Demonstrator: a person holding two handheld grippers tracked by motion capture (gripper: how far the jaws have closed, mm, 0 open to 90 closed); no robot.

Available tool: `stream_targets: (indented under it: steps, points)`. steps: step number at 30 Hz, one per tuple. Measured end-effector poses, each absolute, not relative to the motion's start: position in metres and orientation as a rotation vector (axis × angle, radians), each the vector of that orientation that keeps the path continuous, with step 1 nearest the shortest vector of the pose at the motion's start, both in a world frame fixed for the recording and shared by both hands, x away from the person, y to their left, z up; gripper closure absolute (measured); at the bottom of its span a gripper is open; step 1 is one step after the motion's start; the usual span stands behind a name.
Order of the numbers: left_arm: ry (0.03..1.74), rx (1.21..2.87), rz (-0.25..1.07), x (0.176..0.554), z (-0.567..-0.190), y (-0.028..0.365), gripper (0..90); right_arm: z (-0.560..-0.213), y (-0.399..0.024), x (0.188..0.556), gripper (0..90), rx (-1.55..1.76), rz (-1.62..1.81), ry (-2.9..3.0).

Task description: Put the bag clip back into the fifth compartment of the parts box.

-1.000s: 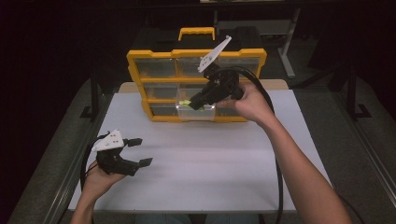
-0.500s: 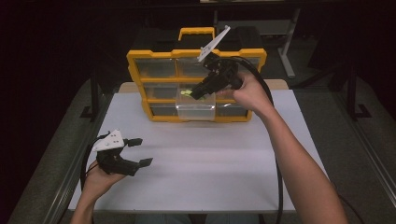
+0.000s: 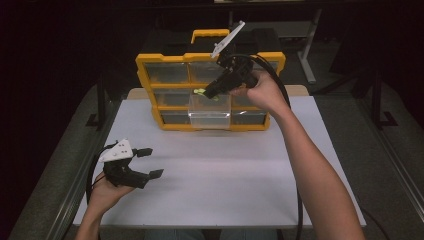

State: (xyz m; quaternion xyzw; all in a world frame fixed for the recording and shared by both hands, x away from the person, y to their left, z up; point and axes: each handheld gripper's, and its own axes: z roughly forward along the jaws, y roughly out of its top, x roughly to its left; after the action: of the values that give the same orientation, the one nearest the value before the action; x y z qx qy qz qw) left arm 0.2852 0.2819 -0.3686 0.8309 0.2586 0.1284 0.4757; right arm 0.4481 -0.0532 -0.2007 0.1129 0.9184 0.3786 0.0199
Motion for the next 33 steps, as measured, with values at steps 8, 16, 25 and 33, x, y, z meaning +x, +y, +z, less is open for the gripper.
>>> stream_targets:
  steps: [8, 16, 25, 33]
  points:
    - [0.635, 2.031, 0.314, 0.285, -0.369, 0.282, 18.3, -0.207, -0.056, 0.457, 76.8, 0.389, 1.169, 2.850]
    - [0.631, 2.035, 0.317, 0.286, -0.369, 0.282, 18.3, -0.211, -0.057, 0.461, 76.6, 0.398, 1.163, 2.847]
    - [0.631, 2.035, 0.316, 0.286, -0.369, 0.282, 18.0, -0.216, -0.057, 0.464, 76.4, 0.414, 1.142, 2.843]
    - [0.623, 2.041, 0.323, 0.286, -0.368, 0.283, 18.0, -0.225, -0.056, 0.466, 76.3, 0.414, 1.133, 2.853]
